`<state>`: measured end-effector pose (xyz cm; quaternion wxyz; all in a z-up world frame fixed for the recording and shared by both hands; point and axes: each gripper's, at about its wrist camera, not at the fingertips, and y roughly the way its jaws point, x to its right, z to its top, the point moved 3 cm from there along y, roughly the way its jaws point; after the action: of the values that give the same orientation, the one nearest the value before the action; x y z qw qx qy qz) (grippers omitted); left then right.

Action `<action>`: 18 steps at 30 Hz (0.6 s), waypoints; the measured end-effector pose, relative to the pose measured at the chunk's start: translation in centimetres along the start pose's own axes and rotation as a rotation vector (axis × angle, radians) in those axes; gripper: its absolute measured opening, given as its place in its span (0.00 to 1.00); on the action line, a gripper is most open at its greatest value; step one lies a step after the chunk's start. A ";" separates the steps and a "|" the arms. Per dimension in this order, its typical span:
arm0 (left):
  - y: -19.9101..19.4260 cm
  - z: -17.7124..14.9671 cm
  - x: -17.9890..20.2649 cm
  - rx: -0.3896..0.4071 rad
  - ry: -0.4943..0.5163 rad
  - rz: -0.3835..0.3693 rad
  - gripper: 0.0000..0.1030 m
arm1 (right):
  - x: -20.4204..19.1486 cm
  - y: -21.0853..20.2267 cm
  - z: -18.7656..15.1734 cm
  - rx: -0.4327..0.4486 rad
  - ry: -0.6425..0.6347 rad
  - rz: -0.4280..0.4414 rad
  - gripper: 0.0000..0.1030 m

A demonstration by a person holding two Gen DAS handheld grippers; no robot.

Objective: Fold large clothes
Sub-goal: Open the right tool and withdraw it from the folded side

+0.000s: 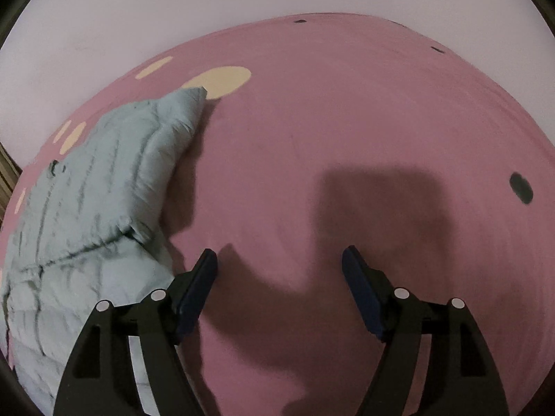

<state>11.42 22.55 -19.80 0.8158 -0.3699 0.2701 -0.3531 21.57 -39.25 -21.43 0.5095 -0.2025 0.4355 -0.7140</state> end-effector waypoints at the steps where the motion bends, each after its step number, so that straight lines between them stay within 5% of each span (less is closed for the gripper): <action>1: 0.0 0.0 0.0 0.000 -0.001 -0.001 0.98 | -0.1 0.0 -0.2 0.019 -0.016 -0.010 0.73; 3: 0.0 0.0 -0.1 -0.001 -0.004 -0.005 0.98 | -0.7 0.5 -0.7 0.041 -0.067 -0.033 0.82; 18: 0.1 0.0 -0.4 0.001 -0.039 -0.052 0.98 | -1.6 0.9 -1.0 0.040 -0.107 -0.080 0.86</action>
<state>11.17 22.89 -19.82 0.8116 -0.3831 0.2446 -0.3669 21.99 -37.43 -22.51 0.5070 -0.2474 0.3849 -0.7305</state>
